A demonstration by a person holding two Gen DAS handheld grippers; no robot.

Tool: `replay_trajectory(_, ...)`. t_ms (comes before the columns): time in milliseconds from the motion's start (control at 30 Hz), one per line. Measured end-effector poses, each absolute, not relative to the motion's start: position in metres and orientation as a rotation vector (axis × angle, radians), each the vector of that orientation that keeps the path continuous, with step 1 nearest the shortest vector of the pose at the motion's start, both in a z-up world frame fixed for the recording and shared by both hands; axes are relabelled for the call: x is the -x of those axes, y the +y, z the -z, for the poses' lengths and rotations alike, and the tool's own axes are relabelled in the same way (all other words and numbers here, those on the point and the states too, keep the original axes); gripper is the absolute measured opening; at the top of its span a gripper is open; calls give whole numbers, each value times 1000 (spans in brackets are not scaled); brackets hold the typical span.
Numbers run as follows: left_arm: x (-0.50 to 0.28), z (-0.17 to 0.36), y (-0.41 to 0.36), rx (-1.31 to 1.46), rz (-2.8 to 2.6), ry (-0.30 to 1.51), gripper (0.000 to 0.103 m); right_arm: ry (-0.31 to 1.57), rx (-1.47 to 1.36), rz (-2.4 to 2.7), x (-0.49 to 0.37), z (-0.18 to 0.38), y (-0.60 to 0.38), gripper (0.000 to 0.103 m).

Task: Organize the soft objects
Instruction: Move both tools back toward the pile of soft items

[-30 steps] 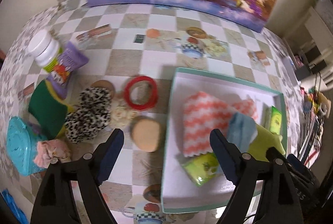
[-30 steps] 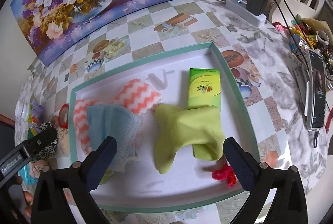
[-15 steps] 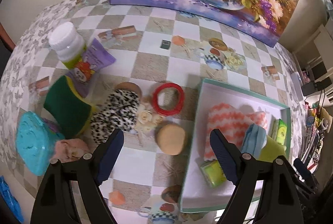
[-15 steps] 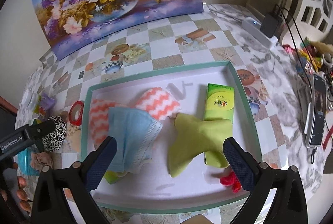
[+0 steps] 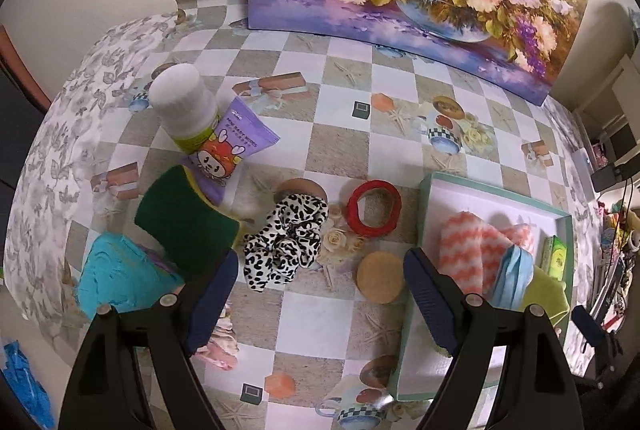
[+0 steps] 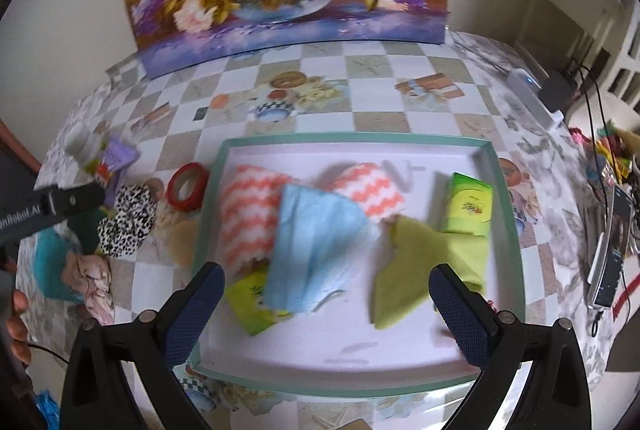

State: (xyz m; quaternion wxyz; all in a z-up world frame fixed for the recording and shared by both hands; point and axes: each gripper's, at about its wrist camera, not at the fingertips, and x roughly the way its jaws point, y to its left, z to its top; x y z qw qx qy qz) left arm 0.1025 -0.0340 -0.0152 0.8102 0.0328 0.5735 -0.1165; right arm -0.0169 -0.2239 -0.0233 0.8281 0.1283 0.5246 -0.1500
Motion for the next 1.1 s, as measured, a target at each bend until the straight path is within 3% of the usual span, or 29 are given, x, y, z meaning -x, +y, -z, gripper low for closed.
replay_trajectory(1100, -125, 15, 79, 91, 79, 1221, 85, 1018, -241, 104, -38, 20, -120, 103)
